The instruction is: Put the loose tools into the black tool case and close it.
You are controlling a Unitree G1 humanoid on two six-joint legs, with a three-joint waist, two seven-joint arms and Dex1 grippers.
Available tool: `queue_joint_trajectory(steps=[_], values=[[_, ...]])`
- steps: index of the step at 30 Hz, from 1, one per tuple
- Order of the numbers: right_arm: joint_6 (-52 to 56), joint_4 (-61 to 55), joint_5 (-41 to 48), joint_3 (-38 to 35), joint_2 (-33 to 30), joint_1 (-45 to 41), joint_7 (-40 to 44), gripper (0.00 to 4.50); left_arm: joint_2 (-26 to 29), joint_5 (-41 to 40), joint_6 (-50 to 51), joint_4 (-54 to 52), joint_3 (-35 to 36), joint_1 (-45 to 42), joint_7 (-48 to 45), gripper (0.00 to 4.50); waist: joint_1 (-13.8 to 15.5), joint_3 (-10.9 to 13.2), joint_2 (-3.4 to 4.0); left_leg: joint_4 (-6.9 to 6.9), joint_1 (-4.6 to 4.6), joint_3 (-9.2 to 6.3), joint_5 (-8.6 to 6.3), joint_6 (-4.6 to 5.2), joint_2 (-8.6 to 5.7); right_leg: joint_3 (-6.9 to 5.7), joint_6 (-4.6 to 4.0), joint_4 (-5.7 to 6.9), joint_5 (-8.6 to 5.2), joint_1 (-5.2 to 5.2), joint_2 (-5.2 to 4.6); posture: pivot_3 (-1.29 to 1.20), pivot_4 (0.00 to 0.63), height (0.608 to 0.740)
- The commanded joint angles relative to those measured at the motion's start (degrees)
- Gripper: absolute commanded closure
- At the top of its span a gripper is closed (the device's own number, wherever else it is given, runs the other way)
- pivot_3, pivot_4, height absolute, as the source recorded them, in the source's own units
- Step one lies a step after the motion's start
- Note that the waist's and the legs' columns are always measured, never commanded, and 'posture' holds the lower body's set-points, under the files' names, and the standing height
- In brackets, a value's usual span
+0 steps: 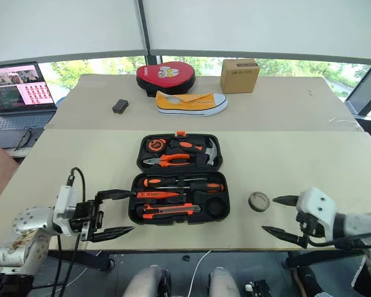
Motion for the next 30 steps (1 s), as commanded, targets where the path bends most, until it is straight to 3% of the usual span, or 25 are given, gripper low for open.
queue_joint_trajectory(steps=[1,6,11,16,19,21,30], values=[[3.0,0.1,-3.0,5.9,-0.7,-5.3,0.4,1.07,-0.3,-0.2,-0.6,-3.5,-1.2,-0.3,1.2,0.0,0.1,0.0,-0.01,0.0,-0.04,0.01,0.0,0.0,0.01,0.0,0.01,0.0,0.0,-0.07,0.01,0.0,0.15,0.74],[4.7,1.6,-7.3,11.0,-0.9,-9.1,-0.6,2.73,-0.2,-0.3,-0.6,-5.1,-2.3,0.0,2.0,0.0,0.2,0.0,-0.01,0.0,-0.26,0.02,-0.01,0.03,-0.03,-0.01,0.06,-0.01,0.03,-0.25,-0.01,0.0,0.15,0.74],[2.7,2.6,-8.6,11.4,-1.1,-12.1,0.2,4.4,0.0,-0.7,-0.1,-6.7,-2.5,-0.5,2.8,0.0,0.2,0.0,-0.01,0.0,-0.25,0.06,-0.01,0.03,-0.04,0.01,0.09,0.02,0.05,-0.28,0.0,0.0,0.15,0.74],[0.9,-0.4,-2.2,9.5,-0.7,-14.9,6.2,4.47,0.4,-0.7,0.1,-7.2,-2.4,-0.2,3.1,0.0,0.2,0.0,-0.03,0.0,-0.23,0.07,-0.01,0.03,-0.03,0.01,0.09,0.02,0.05,-0.28,0.03,0.0,0.15,0.74],[7.6,-8.9,9.4,9.7,1.9,-17.4,9.5,4.47,0.8,-0.7,-0.2,-7.1,-1.9,0.6,2.9,0.0,0.0,0.0,-0.04,0.0,-0.23,0.05,-0.01,0.03,0.0,0.01,0.09,0.03,0.05,-0.28,0.04,0.0,0.15,0.74],[12.9,-12.3,12.0,12.0,3.1,-19.1,8.0,4.47,1.1,-0.5,-0.4,-6.8,-1.9,1.0,2.7,0.0,-0.3,0.1,-0.05,0.0,-0.22,0.0,-0.02,0.03,0.06,0.0,0.09,0.05,0.05,-0.27,0.08,0.0,0.15,0.74],[25.5,-10.6,1.0,27.4,4.7,-29.4,1.1,4.47,1.3,0.3,-0.4,-7.6,-2.3,1.9,4.2,0.0,0.1,0.1,-0.19,0.02,-0.43,0.05,-0.01,0.02,-0.02,0.0,0.05,0.14,0.06,-0.57,-0.1,0.0,0.15,0.74]])
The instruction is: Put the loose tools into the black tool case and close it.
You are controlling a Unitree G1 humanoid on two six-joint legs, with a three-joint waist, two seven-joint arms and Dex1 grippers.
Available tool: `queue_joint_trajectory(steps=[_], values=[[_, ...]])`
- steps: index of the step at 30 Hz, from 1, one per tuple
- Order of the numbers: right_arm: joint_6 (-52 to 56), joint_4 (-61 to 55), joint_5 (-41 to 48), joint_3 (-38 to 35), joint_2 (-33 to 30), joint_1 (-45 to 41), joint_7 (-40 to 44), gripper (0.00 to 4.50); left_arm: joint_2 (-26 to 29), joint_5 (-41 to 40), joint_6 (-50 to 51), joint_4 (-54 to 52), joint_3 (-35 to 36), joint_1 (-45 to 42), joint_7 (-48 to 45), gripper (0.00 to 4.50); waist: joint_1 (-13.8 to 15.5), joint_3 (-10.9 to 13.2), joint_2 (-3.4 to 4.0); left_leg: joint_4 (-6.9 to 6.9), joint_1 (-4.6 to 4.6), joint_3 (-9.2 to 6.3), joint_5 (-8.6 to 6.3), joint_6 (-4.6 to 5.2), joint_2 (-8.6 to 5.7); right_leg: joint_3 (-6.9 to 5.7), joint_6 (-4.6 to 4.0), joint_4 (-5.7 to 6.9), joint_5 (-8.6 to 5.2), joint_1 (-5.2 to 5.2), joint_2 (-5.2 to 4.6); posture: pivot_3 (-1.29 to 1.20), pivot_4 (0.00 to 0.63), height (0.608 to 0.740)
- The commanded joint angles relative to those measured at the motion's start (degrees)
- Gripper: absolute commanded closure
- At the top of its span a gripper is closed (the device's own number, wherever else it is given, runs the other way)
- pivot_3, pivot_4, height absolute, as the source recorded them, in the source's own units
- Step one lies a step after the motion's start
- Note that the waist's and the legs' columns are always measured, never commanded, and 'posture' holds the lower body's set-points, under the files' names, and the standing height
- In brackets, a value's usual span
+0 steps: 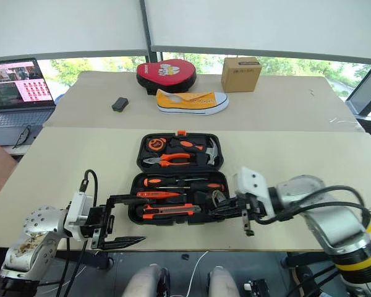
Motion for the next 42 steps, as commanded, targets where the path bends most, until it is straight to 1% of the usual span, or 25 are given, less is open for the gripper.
queue_joint_trajectory(steps=[1,4,5,6,7,9,11,15,16,18,20,22,23,24,26,28,29,30,31,32,34,35,36,39,42], values=[[2.7,1.7,-6.0,4.1,-2.1,-4.2,-0.8,4.47,0.3,-0.1,-0.5,-2.6,0.1,0.5,1.4,0.0,0.0,0.0,0.0,0.03,-0.08,0.0,0.01,0.0,0.0,-0.01,0.0,0.03,0.0,-0.07,0.01,0.0,0.15,0.74],[6.5,2.1,-6.4,5.8,-2.9,-6.4,-0.2,4.47,0.2,0.1,-0.4,-3.2,-0.1,0.9,2.5,0.0,0.1,0.0,0.0,0.04,-0.16,-0.01,0.01,0.0,0.01,-0.02,0.0,0.04,0.0,-0.15,0.04,0.0,0.15,0.74],[8.8,1.0,-6.0,7.7,-4.5,-7.5,2.2,4.47,0.0,0.4,-0.6,-3.4,-0.4,1.1,2.8,0.0,0.1,0.0,0.0,0.04,-0.16,-0.02,0.0,0.0,0.03,-0.03,0.0,0.04,0.0,-0.15,0.05,0.0,0.15,0.74],[8.8,1.1,-6.6,8.1,-3.7,-8.4,1.6,3.71,0.0,0.6,-0.6,-3.5,-0.6,1.3,3.1,0.0,0.1,0.0,0.01,0.04,-0.17,-0.03,0.0,0.0,0.02,-0.03,0.0,0.04,0.0,-0.15,0.06,0.0,0.15,0.74],[8.7,1.3,-7.0,8.3,-3.1,-8.9,1.0,3.58,0.0,0.8,-0.7,-3.6,-0.8,1.4,3.4,0.0,0.1,0.0,0.01,0.04,-0.18,-0.02,0.0,0.0,0.01,-0.03,0.0,0.04,0.0,-0.15,0.04,0.0,0.15,0.74],[11.4,0.9,-5.2,9.2,-2.7,-10.7,2.7,2.95,-0.3,0.8,-0.4,-3.9,-1.1,1.4,4.2,0.0,0.1,0.0,-0.01,0.06,-0.18,-0.03,0.0,0.0,0.02,-0.04,0.0,0.04,0.0,-0.14,0.04,0.0,0.15,0.74],[15.4,-0.7,-1.4,9.9,-3.2,-13.0,7.0,2.25,-0.3,0.7,-0.2,-4.0,-1.0,1.4,4.9,0.0,0.0,0.0,-0.01,0.07,-0.19,-0.02,0.0,0.0,0.02,-0.03,0.0,0.05,0.0,-0.15,0.05,0.0,0.15,0.74],[14.1,0.4,-0.6,9.0,-2.8,-15.0,8.7,0.9,-0.3,0.3,0.2,-3.8,-0.1,1.2,6.9,0.0,0.0,0.0,0.0,0.06,-0.22,-0.08,0.0,0.0,0.07,-0.06,0.0,0.06,0.0,-0.18,0.09,0.0,0.15,0.74],[13.0,1.0,1.1,7.0,-3.1,-14.9,10.2,0.58,-0.1,0.2,0.3,-3.5,0.6,1.2,7.5,0.0,0.0,0.0,-0.01,0.07,-0.22,-0.08,0.0,0.0,0.06,-0.06,0.0,0.06,0.0,-0.18,0.08,0.0,0.15,0.74],[12.4,1.7,3.3,4.1,-3.7,-14.5,11.7,0.58,0.2,-0.1,0.8,-3.3,1.4,1.3,8.5,0.0,0.1,0.0,-0.02,0.07,-0.22,-0.08,0.0,0.0,0.04,-0.06,0.0,0.06,0.0,-0.17,0.07,0.0,0.15,0.74],[8.9,4.0,5.4,-0.7,-3.5,-12.8,12.9,0.58,0.5,-0.2,3.0,-2.1,3.1,0.8,11.4,0.0,0.1,0.0,-0.03,0.07,-0.22,-0.07,0.0,0.0,0.03,-0.06,0.0,0.06,0.0,-0.17,0.05,0.0,0.15,0.74],[3.6,7.7,5.0,-4.5,-2.7,-11.0,12.5,0.54,0.2,0.1,5.5,-0.1,5.1,-0.3,15.6,0.54,0.2,0.0,-0.03,0.07,-0.22,-0.1,0.0,0.0,0.03,-0.08,0.0,0.05,0.0,-0.13,0.06,0.0,0.15,0.74],[0.9,10.9,4.0,-6.0,-1.8,-10.4,11.3,0.54,0.1,1.0,6.5,1.6,6.1,-1.3,18.2,0.74,0.2,0.0,-0.04,0.07,-0.22,-0.11,0.0,0.0,0.03,-0.08,0.01,0.05,0.01,-0.13,0.07,0.0,0.15,0.74],[-3.3,16.2,0.4,-6.3,-1.0,-10.1,8.3,0.79,-0.2,3.2,7.4,4.5,7.1,-3.3,22.3,1.14,0.2,0.0,-0.04,0.08,-0.21,-0.12,0.0,0.0,0.02,-0.1,0.01,0.05,0.01,-0.1,0.09,0.0,0.15,0.74],[-11.9,24.9,-6.2,-5.9,1.0,-10.2,2.6,1.23,-0.8,6.5,9.5,8.9,8.0,-7.0,29.4,1.76,0.2,0.0,-0.06,0.15,-0.16,-0.1,0.01,0.0,-0.02,-0.1,0.04,0.11,0.02,-0.07,0.12,0.0,0.15,0.74],[-21.4,33.5,-12.3,-5.5,5.2,-11.9,-5.5,1.93,-1.9,8.5,12.5,11.9,7.5,-10.8,34.8,2.52,0.2,0.0,-0.1,0.25,-0.17,-0.09,0.02,0.0,-0.05,-0.12,0.05,0.12,0.05,-0.04,0.18,0.0,0.15,0.74],[-24.9,36.8,-14.4,-5.5,7.0,-12.8,-8.3,2.24,-2.2,9.4,13.9,12.7,7.0,-12.0,36.3,2.81,0.1,0.0,-0.11,0.27,-0.18,-0.07,0.02,-0.01,-0.06,-0.11,0.07,0.14,0.06,-0.06,0.18,0.0,0.15,0.74],[-28.3,39.8,-16.3,-4.7,8.5,-13.9,-9.3,2.56,-2.3,10.5,15.0,13.5,5.6,-13.0,36.8,3.14,0.0,0.0,-0.11,0.3,-0.21,0.0,0.03,-0.02,-0.08,-0.09,0.08,0.17,0.07,-0.09,0.17,0.0,0.15,0.74],[-31.3,42.4,-18.0,-4.0,9.6,-14.8,-9.8,3.0,-2.5,11.7,15.8,14.2,4.4,-13.8,37.3,3.65,-0.2,0.0,-0.09,0.29,-0.26,0.04,0.04,-0.03,-0.09,-0.05,0.1,0.18,0.08,-0.16,0.17,0.0,0.15,0.74],[-34.1,44.9,-19.2,-3.4,11.0,-15.7,-10.2,3.32,-2.9,12.2,16.6,14.5,3.1,-14.5,37.0,3.98,-0.3,0.1,-0.09,0.27,-0.28,0.09,0.04,-0.04,-0.09,-0.02,0.12,0.17,0.08,-0.2,0.17,0.0,0.15,0.74],[-36.8,48.0,-20.0,-2.9,13.5,-16.9,-10.1,3.93,-3.8,12.7,17.5,15.0,1.3,-15.7,36.7,4.07,-0.7,0.1,-0.09,0.24,-0.3,0.14,0.07,-0.09,-0.08,0.0,0.13,0.14,0.08,-0.24,0.17,0.0,0.15,0.74],[-37.5,48.9,-20.1,-2.6,14.6,-17.3,-9.4,4.36,-4.3,13.1,17.8,15.3,0.2,-16.3,36.6,4.07,-0.8,0.1,-0.1,0.23,-0.31,0.19,0.08,-0.11,-0.06,-0.01,0.13,0.13,0.08,-0.24,0.17,0.0,0.15,0.74],[-36.9,49.0,-20.0,-2.2,15.3,-17.3,-8.4,4.45,-4.7,13.5,18.5,15.6,-0.9,-16.8,36.4,4.07,-0.8,0.1,-0.1,0.23,-0.31,0.2,0.09,-0.12,-0.05,-0.02,0.13,0.12,0.08,-0.24,0.18,0.0,0.15,0.74],[-33.8,47.2,-18.8,-2.4,16.8,-16.5,-6.8,4.45,-5.8,14.5,18.6,16.4,-3.1,-18.1,35.7,4.07,-0.9,0.1,-0.09,0.22,-0.3,0.22,0.09,-0.14,-0.03,-0.06,0.13,0.14,0.08,-0.21,0.2,0.0,0.15,0.74],[-28.0,41.3,-17.3,-2.2,15.8,-13.9,-3.8,4.45,-6.2,14.7,17.1,17.2,-3.9,-19.1,33.9,4.07,-0.6,0.1,-0.08,0.22,-0.3,0.21,0.09,-0.13,-0.03,-0.07,0.12,0.2,0.08,-0.21,0.1,0.0,0.15,0.74]])
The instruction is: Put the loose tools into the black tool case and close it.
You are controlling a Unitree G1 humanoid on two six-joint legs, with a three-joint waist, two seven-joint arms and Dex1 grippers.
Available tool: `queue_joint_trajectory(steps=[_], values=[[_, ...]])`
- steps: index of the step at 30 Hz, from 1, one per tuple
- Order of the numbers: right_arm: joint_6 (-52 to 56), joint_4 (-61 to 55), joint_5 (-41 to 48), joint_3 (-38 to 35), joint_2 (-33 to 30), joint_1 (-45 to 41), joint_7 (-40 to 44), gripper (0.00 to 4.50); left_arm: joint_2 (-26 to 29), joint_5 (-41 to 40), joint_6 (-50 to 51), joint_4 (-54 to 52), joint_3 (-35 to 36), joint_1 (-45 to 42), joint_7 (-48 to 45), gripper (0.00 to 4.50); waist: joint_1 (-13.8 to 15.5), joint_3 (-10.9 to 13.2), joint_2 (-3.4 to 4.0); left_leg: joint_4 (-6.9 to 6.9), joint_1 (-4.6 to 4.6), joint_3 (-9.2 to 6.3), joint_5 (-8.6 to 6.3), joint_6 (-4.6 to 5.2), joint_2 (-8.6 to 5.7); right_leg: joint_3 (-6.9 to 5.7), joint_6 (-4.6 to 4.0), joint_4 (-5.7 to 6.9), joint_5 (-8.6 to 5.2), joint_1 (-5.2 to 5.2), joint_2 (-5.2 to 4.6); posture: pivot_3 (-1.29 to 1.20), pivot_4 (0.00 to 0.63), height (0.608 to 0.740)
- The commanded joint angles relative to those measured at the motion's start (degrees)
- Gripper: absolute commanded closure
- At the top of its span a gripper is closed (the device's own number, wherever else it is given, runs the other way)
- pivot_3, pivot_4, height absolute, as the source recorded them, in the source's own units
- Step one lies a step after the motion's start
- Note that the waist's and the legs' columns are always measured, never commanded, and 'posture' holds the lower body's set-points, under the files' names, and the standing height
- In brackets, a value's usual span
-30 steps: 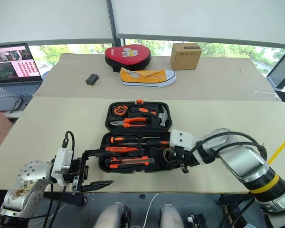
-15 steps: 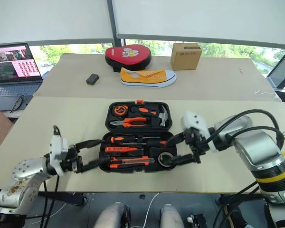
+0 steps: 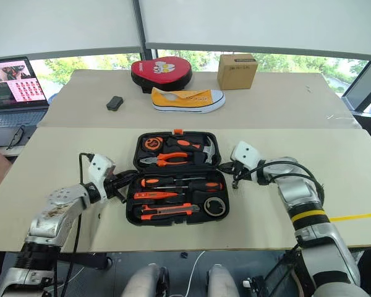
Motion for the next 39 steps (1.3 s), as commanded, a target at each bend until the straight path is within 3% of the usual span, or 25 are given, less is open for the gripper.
queue_joint_trajectory(steps=[1,9,13,14,16,18,21,24,27,33,36,39], values=[[6.5,-10.0,3.1,-0.3,-1.7,3.1,4.3,4.45,-0.7,-0.1,-1.9,-0.3,-1.5,-1.6,-3.0,4.07,0.3,0.0,0.0,0.0,0.0,-0.01,0.0,0.0,0.0,0.0,0.0,0.01,0.0,0.01,-0.01,0.0,0.15,0.74],[18.5,-27.1,5.9,-4.4,-4.7,13.8,1.5,4.45,1.1,-1.1,-1.4,-0.6,0.3,-0.6,-6.8,4.07,0.8,0.0,0.0,-0.03,0.0,-0.11,-0.07,0.06,0.01,-0.01,0.0,-0.07,0.0,0.0,0.01,0.0,0.15,0.74],[15.5,-27.5,5.6,-9.5,-5.1,15.3,-2.3,4.45,3.2,-3.0,1.7,-3.2,3.0,0.4,-7.5,4.07,0.7,0.0,-0.01,-0.02,0.0,-0.11,-0.07,0.06,0.01,0.0,0.0,-0.07,0.0,0.0,-0.01,0.0,0.15,0.74],[19.3,-28.3,8.1,-11.5,-5.8,15.6,-1.8,4.5,4.5,-3.2,4.0,-4.1,3.7,0.3,-7.2,3.55,0.7,0.0,-0.02,-0.02,0.0,-0.11,-0.07,0.06,0.0,0.0,0.0,-0.07,0.0,0.0,0.0,0.0,0.15,0.74],[23.0,-29.9,11.5,-14.7,-6.7,15.8,-1.7,3.87,8.0,-5.1,13.5,-5.5,4.9,-0.2,-6.5,2.87,0.7,0.0,-0.02,-0.02,0.0,-0.11,-0.07,0.06,0.0,0.01,0.0,-0.05,0.0,-0.02,0.01,0.0,0.15,0.74],[34.8,-32.9,16.2,-17.2,-7.8,14.0,-3.3,3.37,10.9,-8.3,20.3,-6.9,6.3,-1.0,-7.8,2.24,0.6,0.0,-0.02,-0.02,0.01,-0.17,-0.07,0.05,0.01,0.0,0.0,-0.04,0.0,-0.02,0.05,0.0,0.15,0.74],[50.8,-35.8,18.7,-16.8,-10.4,9.0,-6.7,2.28,14.4,-13.6,31.1,-7.5,7.2,-5.2,-9.8,1.11,0.3,0.1,-0.03,-0.02,0.03,-0.19,-0.06,0.04,0.07,0.0,0.0,0.03,0.0,-0.03,0.03,0.0,0.15,0.74],[64.9,-35.2,21.8,-16.1,-9.9,2.7,-9.9,1.19,15.1,-11.4,34.8,-4.7,4.6,-11.4,-7.0,0.0,0.4,0.1,-0.04,0.0,0.04,-0.24,-0.05,0.03,0.01,-0.01,-0.01,0.07,0.0,-0.02,0.04,0.0,0.15,0.74],[74.8,-31.2,21.9,-13.1,-7.6,-4.1,-13.4,0.2,12.2,-10.4,41.2,0.1,1.9,-19.9,-2.8,0.0,0.6,0.1,-0.07,0.03,0.01,-0.25,-0.04,0.03,-0.07,-0.01,-0.01,0.06,0.0,-0.01,0.05,0.0,0.15,0.74],[79.3,-22.5,20.0,-11.5,-2.8,-12.1,-19.5,0.2,9.1,-6.5,46.8,6.0,-4.5,-28.9,1.0,0.0,0.4,0.1,-0.1,0.03,-0.17,-0.21,-0.05,0.06,-0.11,0.02,0.0,0.03,-0.01,-0.15,0.08,0.0,0.15,0.74],[79.6,-19.6,19.3,-11.2,-1.7,-14.2,-21.7,0.2,8.3,-5.7,48.2,8.2,-6.4,-31.6,1.2,0.0,0.3,0.1,-0.1,0.19,-0.92,-0.19,0.05,-0.07,-0.12,0.06,0.03,0.31,0.01,-0.95,0.07,0.0,0.15,0.74],[79.4,-17.7,18.8,-9.7,-1.5,-15.6,-22.8,0.2,7.8,-4.2,47.8,10.2,-8.2,-33.3,1.1,0.0,0.3,0.1,-0.1,0.51,-1.23,-0.08,0.19,-0.3,-0.07,-0.01,0.04,0.35,0.01,-1.1,0.15,0.0,0.15,0.74]])
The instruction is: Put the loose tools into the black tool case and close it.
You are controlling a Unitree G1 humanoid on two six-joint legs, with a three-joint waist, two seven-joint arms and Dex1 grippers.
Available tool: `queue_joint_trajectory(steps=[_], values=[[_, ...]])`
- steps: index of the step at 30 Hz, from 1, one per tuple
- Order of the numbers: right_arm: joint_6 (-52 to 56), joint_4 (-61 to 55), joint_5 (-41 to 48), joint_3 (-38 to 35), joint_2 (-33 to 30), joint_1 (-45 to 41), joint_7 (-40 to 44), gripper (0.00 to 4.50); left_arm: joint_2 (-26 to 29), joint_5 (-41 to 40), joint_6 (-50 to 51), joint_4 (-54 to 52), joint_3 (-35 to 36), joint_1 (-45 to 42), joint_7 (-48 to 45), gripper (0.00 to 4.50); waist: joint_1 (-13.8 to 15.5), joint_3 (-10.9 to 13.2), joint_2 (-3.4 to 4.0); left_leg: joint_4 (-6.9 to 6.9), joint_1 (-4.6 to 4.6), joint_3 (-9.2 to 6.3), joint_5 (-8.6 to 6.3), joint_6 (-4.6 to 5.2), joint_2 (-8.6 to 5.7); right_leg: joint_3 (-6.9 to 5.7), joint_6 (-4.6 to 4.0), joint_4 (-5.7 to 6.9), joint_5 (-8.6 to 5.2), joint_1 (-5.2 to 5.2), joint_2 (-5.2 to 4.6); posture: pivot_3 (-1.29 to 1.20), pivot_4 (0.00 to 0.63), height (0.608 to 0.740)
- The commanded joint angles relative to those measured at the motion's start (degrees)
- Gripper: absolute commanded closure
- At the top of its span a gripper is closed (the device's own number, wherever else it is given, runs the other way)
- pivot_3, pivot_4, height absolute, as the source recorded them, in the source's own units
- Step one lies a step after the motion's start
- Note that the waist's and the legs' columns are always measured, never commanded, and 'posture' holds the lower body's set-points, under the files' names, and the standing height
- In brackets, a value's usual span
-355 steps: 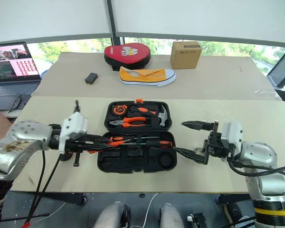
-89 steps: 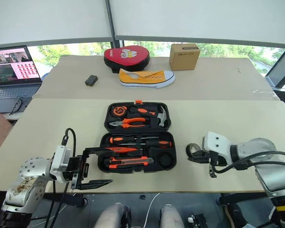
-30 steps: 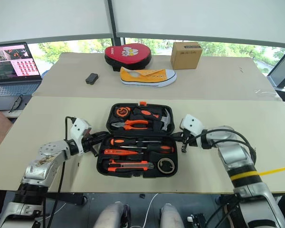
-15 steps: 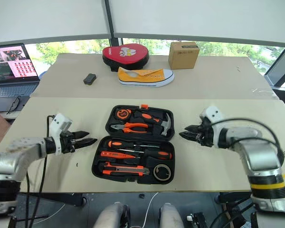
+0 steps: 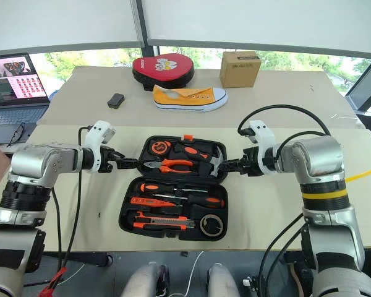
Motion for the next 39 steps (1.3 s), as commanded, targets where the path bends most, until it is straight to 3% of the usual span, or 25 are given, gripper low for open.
queue_joint_trajectory(steps=[1,10,12,15,17,24,26,32,36,39], values=[[0.0,0.9,-0.6,0.7,-0.2,-2.6,-1.2,0.2,-0.2,1.7,-0.3,1.6,-0.9,-2.9,0.0,0.0,0.0,0.0,0.0,0.0,-0.01,0.03,-0.05,0.09,0.0,0.0,0.0,-0.02,0.0,0.0,-0.01,0.0,0.15,0.74],[-0.4,2.5,-2.1,3.1,1.0,-1.8,-4.4,0.2,-3.0,4.9,-3.8,4.8,-1.3,-4.6,1.6,0.0,-0.1,0.0,0.0,0.06,-0.01,0.05,-0.16,0.27,-0.01,-0.02,0.01,-0.03,0.01,0.04,-0.04,0.0,0.15,0.74],[-0.6,2.8,-2.5,3.1,1.2,-1.6,-5.3,0.72,-3.2,5.2,-3.8,4.8,-1.2,-4.8,1.5,0.0,-0.1,0.0,0.0,0.07,-0.01,0.05,-0.16,0.27,-0.01,-0.01,0.02,-0.02,0.01,0.04,-0.04,0.0,0.15,0.74],[-0.2,3.0,-2.5,3.6,1.3,-1.5,-5.7,1.64,-2.8,5.5,-3.6,4.2,-1.7,-4.8,1.0,0.71,-0.1,0.0,0.0,0.07,-0.01,0.05,-0.16,0.26,-0.01,-0.03,0.02,0.0,0.01,0.04,-0.04,0.0,0.15,0.74],[0.6,2.9,-2.4,3.9,1.4,-1.4,-5.9,2.4,-2.7,5.6,-3.4,3.9,-1.7,-4.5,0.8,1.54,-0.1,0.0,0.0,0.09,0.0,0.03,-0.15,0.26,-0.01,-0.04,0.02,0.04,0.02,0.06,-0.03,0.0,0.15,0.74],[1.9,4.9,-2.3,4.0,2.5,-0.8,-7.0,4.49,-4.9,5.3,-3.5,3.8,-0.4,-2.6,1.8,3.76,0.1,0.0,0.0,0.22,0.06,0.0,-0.09,0.32,-0.04,-0.06,0.05,0.29,0.04,0.11,-0.07,0.0,0.15,0.74],[0.7,6.2,-2.8,3.6,3.0,-0.8,-7.5,4.5,-5.6,5.1,-3.8,3.9,0.7,-1.9,2.3,4.4,0.2,0.0,0.0,0.21,0.21,0.01,-0.06,0.34,-0.06,-0.05,0.05,0.36,0.04,0.22,-0.1,0.0,0.15,0.74],[-18.8,2.1,-2.9,-0.3,4.2,2.6,-4.3,4.5,-8.4,0.8,-10.3,0.5,10.4,3.2,2.1,4.4,-0.2,-0.1,-0.08,0.19,0.47,-0.09,0.03,0.34,-0.04,0.03,-0.01,0.46,0.1,0.36,-0.09,0.0,0.15,0.74],[-41.7,-11.4,-7.0,-0.6,-0.1,12.3,0.0,4.5,-10.3,-5.3,-30.0,-9.5,20.8,14.4,-6.1,4.4,-0.3,0.0,0.0,0.12,0.24,-0.21,0.05,0.33,-0.04,0.09,0.01,0.44,0.13,0.07,-0.13,0.0,0.15,0.74],[-59.6,-16.6,-13.5,0.4,-3.9,21.3,1.0,4.5,-9.2,-6.8,-36.4,-15.0,22.6,22.6,-10.5,4.4,-0.2,0.0,-0.01,0.12,-0.15,-0.25,0.24,0.01,-0.01,0.03,0.05,0.51,0.15,-0.18,-0.12,0.0,0.15,0.74]])
